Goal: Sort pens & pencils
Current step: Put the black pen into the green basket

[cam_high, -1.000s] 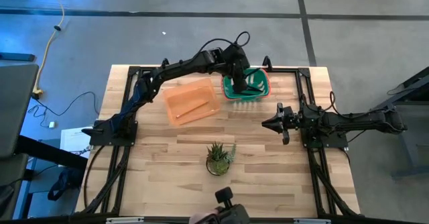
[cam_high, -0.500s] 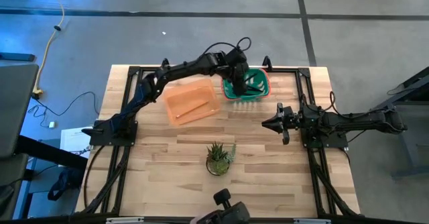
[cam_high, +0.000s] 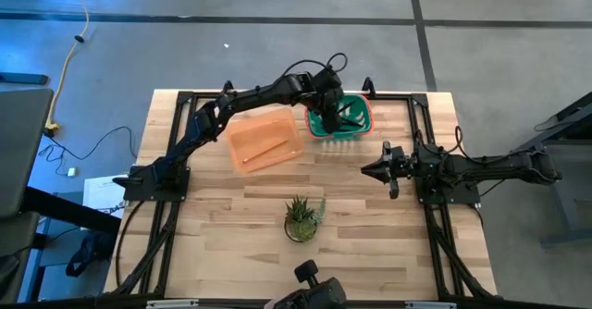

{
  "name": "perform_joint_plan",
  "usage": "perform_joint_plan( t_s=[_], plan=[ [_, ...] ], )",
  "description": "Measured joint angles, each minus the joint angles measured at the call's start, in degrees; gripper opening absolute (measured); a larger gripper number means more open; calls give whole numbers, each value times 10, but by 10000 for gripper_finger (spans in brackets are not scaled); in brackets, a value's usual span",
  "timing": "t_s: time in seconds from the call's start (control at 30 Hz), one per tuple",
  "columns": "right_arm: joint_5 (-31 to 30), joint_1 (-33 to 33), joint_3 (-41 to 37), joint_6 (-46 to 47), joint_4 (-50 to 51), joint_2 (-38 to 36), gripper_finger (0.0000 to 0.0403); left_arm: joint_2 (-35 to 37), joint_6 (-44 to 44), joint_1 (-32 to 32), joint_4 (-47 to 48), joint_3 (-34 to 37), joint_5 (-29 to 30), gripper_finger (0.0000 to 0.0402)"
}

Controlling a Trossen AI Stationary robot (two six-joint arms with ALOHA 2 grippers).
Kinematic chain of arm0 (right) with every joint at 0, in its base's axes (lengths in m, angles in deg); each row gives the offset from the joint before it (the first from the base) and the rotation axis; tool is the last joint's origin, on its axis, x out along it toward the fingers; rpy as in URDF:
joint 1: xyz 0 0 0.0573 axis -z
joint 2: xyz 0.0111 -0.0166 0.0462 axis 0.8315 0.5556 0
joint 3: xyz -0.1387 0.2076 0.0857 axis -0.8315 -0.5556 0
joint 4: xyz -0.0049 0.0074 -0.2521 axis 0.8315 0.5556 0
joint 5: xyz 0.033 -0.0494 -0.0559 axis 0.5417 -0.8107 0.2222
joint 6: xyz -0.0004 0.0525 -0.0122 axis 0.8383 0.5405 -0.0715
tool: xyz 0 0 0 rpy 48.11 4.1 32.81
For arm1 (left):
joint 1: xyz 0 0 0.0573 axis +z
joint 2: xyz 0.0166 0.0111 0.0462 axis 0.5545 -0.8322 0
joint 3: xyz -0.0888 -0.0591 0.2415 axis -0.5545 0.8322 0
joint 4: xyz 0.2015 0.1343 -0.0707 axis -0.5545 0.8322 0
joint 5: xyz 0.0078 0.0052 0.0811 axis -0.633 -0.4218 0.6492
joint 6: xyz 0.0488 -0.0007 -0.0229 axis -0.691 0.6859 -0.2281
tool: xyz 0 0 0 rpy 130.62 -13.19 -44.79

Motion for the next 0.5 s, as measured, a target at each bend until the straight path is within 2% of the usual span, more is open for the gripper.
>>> perform_joint_plan(
  t_s=[0.5],
  plan=[
    [0, 0, 0, 1, 0, 0, 32, -40, 14, -11, 18, 0, 11, 3]
  ],
)
